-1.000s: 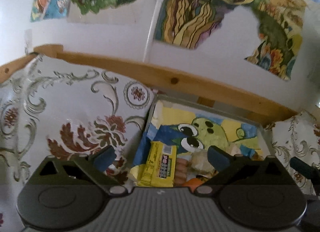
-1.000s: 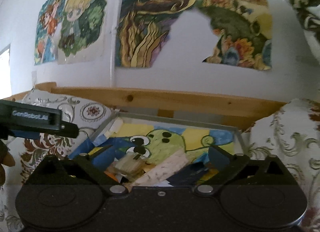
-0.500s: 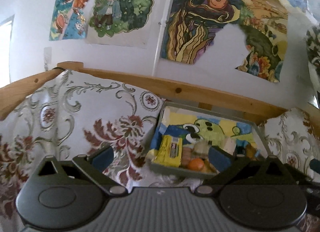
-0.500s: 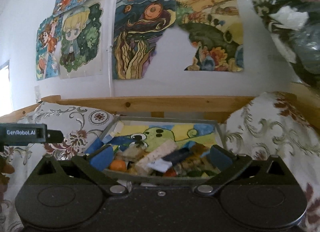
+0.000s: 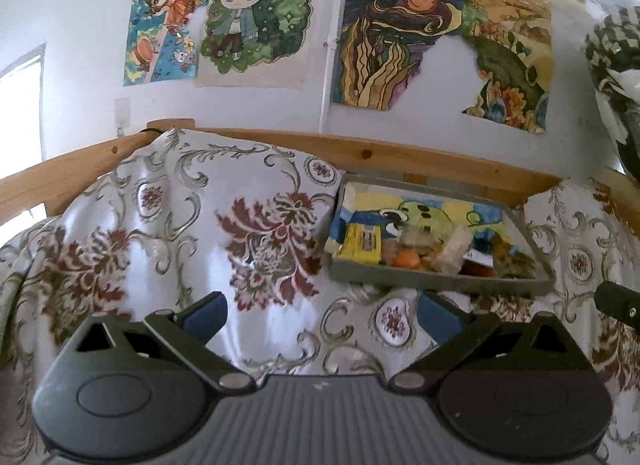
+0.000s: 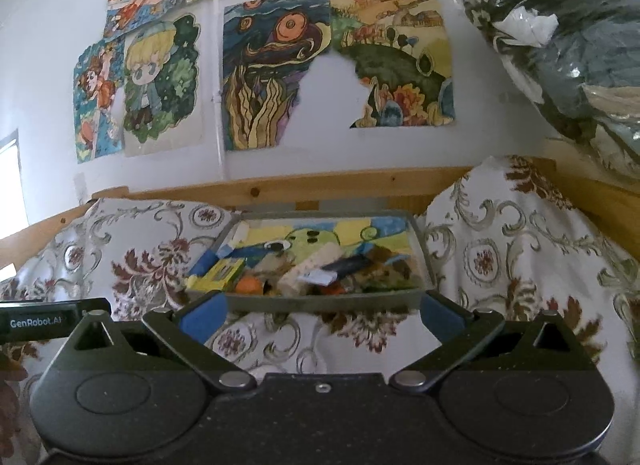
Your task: Organize snacks
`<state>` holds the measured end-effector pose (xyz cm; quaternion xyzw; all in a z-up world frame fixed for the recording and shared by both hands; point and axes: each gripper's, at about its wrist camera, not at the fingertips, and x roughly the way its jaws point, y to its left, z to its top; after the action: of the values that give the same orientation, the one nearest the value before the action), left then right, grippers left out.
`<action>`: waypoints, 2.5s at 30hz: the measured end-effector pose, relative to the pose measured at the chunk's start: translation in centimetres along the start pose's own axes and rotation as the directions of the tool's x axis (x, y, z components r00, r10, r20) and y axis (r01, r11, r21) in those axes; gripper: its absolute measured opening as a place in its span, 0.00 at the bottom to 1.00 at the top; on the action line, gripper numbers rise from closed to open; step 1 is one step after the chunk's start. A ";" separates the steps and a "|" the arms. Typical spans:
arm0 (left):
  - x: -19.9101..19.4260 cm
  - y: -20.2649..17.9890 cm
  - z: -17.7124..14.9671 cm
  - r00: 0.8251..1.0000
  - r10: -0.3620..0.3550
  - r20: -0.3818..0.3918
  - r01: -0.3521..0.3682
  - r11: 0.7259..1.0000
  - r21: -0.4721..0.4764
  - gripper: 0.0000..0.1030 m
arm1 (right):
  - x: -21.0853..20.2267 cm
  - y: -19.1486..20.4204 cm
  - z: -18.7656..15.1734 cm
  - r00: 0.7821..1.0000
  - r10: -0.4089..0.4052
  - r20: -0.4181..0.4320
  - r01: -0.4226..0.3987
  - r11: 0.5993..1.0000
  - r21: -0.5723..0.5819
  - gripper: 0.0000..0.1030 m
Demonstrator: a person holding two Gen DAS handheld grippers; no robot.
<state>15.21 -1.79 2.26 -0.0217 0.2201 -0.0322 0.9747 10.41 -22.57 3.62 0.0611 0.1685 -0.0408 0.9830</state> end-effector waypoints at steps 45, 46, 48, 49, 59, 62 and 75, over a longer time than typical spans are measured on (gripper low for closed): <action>-3.1 0.8 -3.0 1.000 0.002 -0.015 -0.002 1.000 0.011 1.00 | -2.4 0.8 -2.9 0.996 -0.014 -0.086 0.015 1.000 0.005 0.99; -3.1 0.8 -3.0 1.000 0.002 -0.015 -0.001 1.000 0.011 1.00 | -2.4 0.8 -2.9 0.996 -0.014 -0.086 0.015 1.000 0.005 0.99; -3.1 0.9 -3.0 1.000 0.002 -0.015 -0.001 1.000 0.010 1.00 | -2.4 0.8 -2.9 0.996 -0.014 -0.086 0.015 1.000 0.005 0.99; -3.1 0.8 -3.0 1.000 0.002 -0.015 -0.002 1.000 0.010 1.00 | -2.4 0.8 -2.9 0.996 -0.014 -0.086 0.015 1.000 0.005 0.99; -3.1 1.0 -3.0 1.000 0.003 -0.014 -0.003 1.000 0.009 1.00 | -2.4 0.9 -2.9 0.996 -0.015 -0.087 0.015 1.000 0.003 0.99; -3.1 1.0 -3.0 1.000 0.002 -0.014 -0.002 1.000 0.010 1.00 | -2.4 0.9 -3.0 0.996 -0.015 -0.087 0.015 1.000 0.003 0.99; -3.2 0.7 -3.0 0.999 0.013 -0.045 -0.011 0.999 0.035 1.00 | -2.3 0.9 -3.0 0.996 -0.015 -0.089 0.015 1.000 0.002 0.99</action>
<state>11.03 -0.90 0.85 -0.0026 0.2415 -0.0308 0.9699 7.31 -21.12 1.66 0.0626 0.2123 -0.0456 0.9741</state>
